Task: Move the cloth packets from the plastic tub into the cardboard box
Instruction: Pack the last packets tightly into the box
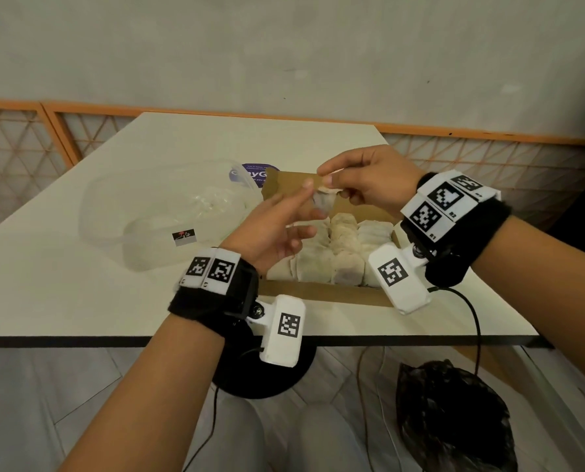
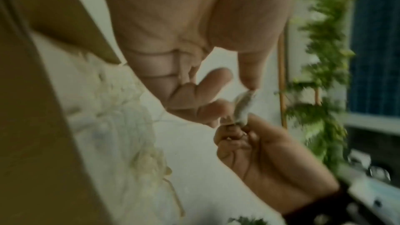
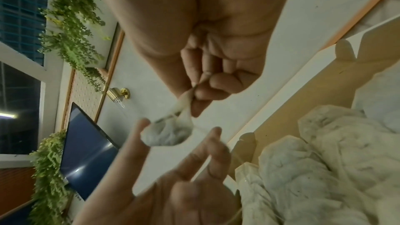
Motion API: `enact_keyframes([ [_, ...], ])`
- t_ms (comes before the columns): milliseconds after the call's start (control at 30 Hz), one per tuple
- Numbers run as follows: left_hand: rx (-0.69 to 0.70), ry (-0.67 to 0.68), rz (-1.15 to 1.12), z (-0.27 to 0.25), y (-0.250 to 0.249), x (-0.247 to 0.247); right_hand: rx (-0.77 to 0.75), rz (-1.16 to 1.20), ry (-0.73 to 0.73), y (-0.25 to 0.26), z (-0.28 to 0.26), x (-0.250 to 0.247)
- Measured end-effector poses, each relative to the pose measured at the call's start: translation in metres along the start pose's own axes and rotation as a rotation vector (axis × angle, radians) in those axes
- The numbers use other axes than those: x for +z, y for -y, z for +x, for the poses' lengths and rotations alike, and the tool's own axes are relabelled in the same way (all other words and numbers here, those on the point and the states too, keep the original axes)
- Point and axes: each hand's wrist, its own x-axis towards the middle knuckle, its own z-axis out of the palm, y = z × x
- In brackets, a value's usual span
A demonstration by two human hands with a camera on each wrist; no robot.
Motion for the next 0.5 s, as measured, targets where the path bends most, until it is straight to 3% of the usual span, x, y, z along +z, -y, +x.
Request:
enact_keyframes([
  [167, 0.168, -0.083, 0.039, 0.002, 0.001, 0.002, 0.058, 0.022, 0.009, 0.002, 0.0, 0.003],
  [333, 0.189, -0.133, 0.117, 0.005, 0.0, -0.002, -0.065, -0.325, 0.133, 0.0, -0.004, 0.0],
  [500, 0.18, -0.243, 0.187, -0.003, -0.002, -0.013, -0.066, -0.195, 0.005, -0.004, -0.003, 0.005],
])
